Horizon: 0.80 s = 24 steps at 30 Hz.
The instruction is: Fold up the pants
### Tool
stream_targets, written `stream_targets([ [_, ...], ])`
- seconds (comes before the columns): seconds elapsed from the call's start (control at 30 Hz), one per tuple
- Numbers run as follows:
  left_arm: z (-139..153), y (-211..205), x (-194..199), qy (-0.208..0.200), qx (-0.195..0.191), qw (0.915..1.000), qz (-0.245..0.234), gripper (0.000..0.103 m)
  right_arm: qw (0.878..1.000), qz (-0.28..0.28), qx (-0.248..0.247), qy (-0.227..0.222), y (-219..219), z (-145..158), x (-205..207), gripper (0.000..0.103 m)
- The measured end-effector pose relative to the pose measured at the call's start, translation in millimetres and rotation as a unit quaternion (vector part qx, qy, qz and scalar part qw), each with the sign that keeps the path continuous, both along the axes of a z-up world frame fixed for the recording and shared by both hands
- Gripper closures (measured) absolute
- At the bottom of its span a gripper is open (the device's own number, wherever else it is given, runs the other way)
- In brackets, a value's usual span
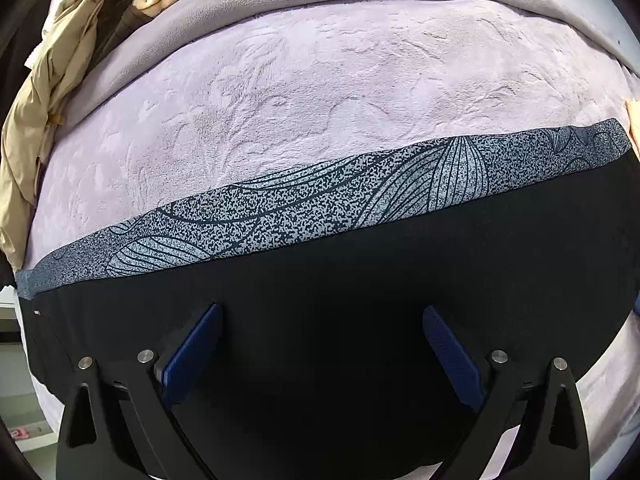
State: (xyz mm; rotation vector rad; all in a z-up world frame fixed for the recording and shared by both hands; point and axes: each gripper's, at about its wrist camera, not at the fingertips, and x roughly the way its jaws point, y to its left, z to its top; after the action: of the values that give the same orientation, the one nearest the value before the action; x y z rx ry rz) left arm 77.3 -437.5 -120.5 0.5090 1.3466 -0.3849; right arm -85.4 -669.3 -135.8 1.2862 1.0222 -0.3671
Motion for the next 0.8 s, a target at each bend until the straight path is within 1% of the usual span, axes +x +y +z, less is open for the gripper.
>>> stream_targets([
  [0.13, -0.5, -1.3, 1.9, -0.001, 0.002, 1.0000, -0.002, 0.001, 1.000, -0.008, 0.012, -0.009, 4.1, -7.2, -6.5, 0.056],
  [0.3, -0.7, -1.9, -0.2, -0.004, 0.002, 1.0000, -0.003, 0.001, 0.999, -0.010, 0.020, -0.032, -3.4, -14.6, -2.5, 0.055],
  [0.5, -2.7, -1.3, 1.0, -0.007, 0.003, 1.0000, -0.003, 0.001, 0.997, -0.040, 0.043, -0.048, -11.1, -29.2, -4.5, 0.055],
  [0.57, -2.8, -1.2, 0.6, -0.009, 0.003, 0.9999, -0.005, 0.001, 0.995, -0.052, 0.043, -0.066, -13.7, -29.8, -1.1, 0.056],
  [0.6, -3.8, -1.2, 1.0, -0.011, 0.003, 0.9999, -0.007, 0.001, 0.993, -0.062, 0.049, -0.086, -16.2, -29.7, 3.2, 0.053],
  [0.67, -6.5, -0.7, 4.3, -0.012, 0.004, 0.9999, -0.012, 0.001, 0.986, -0.085, 0.071, -0.126, -20.3, -31.4, 12.1, 0.053],
  [0.7, -5.8, -0.9, 6.6, -0.009, 0.005, 0.9999, -0.013, 0.002, 0.982, -0.094, 0.083, -0.139, -21.9, -34.0, 18.0, 0.053],
  [0.73, -2.0, -1.1, 9.3, -0.004, 0.000, 0.9999, -0.011, 0.008, 0.981, -0.095, 0.092, -0.140, -22.4, -37.5, 22.6, 0.053],
  [0.77, 2.4, -1.2, 10.4, -0.003, -0.009, 0.9999, -0.009, 0.021, 0.983, -0.089, 0.097, -0.126, -22.1, -43.7, 27.4, 0.053],
  [0.8, 11.4, -3.3, 11.1, -0.005, -0.024, 0.9997, -0.008, 0.022, 0.985, -0.083, 0.097, -0.114, -21.7, -47.8, 29.4, 0.053],
])
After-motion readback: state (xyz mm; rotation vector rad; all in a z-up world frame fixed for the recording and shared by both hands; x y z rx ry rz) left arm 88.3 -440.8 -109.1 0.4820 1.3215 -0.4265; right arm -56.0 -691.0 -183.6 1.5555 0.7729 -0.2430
